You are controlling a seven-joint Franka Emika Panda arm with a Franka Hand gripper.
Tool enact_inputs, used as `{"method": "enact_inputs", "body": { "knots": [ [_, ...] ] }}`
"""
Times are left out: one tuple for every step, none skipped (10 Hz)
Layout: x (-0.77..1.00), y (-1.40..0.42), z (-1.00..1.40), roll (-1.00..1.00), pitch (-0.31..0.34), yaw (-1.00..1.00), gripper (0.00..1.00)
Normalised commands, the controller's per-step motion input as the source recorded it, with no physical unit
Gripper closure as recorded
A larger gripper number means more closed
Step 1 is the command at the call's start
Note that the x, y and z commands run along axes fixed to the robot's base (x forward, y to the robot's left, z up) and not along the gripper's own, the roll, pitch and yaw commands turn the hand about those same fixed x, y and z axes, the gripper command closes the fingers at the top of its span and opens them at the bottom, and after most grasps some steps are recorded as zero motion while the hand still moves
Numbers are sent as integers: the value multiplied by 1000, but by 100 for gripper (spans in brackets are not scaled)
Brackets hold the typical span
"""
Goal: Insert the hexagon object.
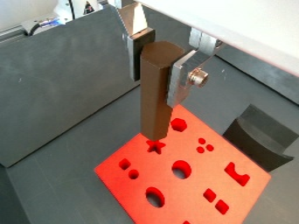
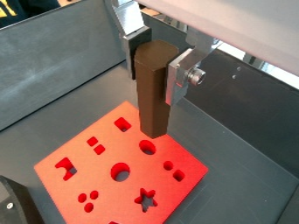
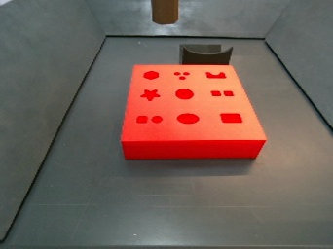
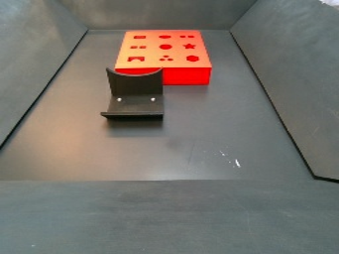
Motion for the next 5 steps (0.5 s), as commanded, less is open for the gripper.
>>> {"method": "enact_inputs", "body": {
  "knots": [
    [126, 657, -446, 0, -10, -400, 100],
    [254, 343, -369, 0, -7, -697, 100],
    [329, 186, -291, 13, -4, -823, 100],
    [351, 131, -320, 40, 0, -869, 100],
    [349, 126, -331, 46, 0, -877, 100]
  ]
}}
